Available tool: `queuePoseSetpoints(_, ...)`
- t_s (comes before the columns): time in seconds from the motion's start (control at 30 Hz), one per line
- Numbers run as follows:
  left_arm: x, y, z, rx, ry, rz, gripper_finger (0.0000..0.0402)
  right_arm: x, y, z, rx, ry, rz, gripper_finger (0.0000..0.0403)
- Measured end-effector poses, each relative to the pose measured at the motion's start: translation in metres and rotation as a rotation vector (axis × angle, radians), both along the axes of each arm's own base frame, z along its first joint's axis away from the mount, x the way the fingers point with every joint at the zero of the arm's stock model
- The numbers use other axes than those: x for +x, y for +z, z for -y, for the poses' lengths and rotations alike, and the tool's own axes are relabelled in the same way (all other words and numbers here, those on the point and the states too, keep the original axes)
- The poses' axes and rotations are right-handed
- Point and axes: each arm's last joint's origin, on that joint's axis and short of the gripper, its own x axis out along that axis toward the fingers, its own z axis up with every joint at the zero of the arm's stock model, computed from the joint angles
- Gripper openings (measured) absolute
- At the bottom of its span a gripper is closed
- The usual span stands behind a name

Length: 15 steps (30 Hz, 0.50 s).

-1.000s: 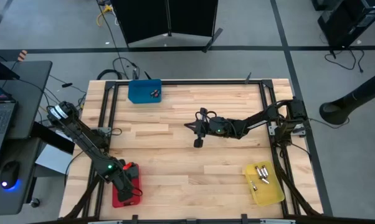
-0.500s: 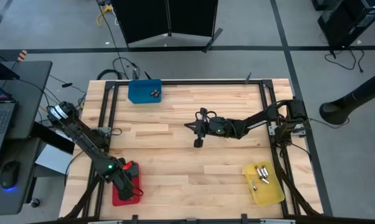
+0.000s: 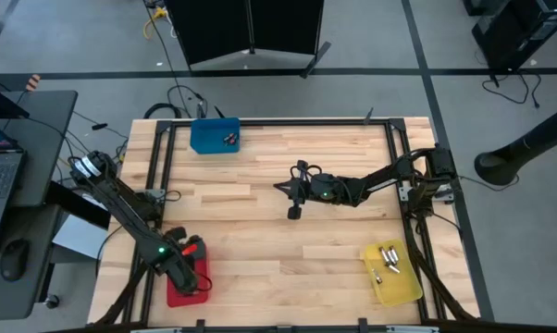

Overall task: Sort batteries
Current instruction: Return to Home Position

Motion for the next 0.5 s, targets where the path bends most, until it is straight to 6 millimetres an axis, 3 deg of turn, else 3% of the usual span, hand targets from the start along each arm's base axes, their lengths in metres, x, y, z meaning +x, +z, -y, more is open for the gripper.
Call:
queuePoseSetpoints(0.23, 0.01, 0.002, -0.011, 0.107, 0.018, 0.077, 0.0014, 0.0, 0.0, 0.0, 0.0, 0.0, 0.0, 0.0013)
queuePoseSetpoints(0.5, 0.025, 0.003, -0.018, 0.127, -0.019, 0.166, 0.0008, 0.0, 0.0, 0.0, 0.0, 0.0, 0.0, 0.0013)
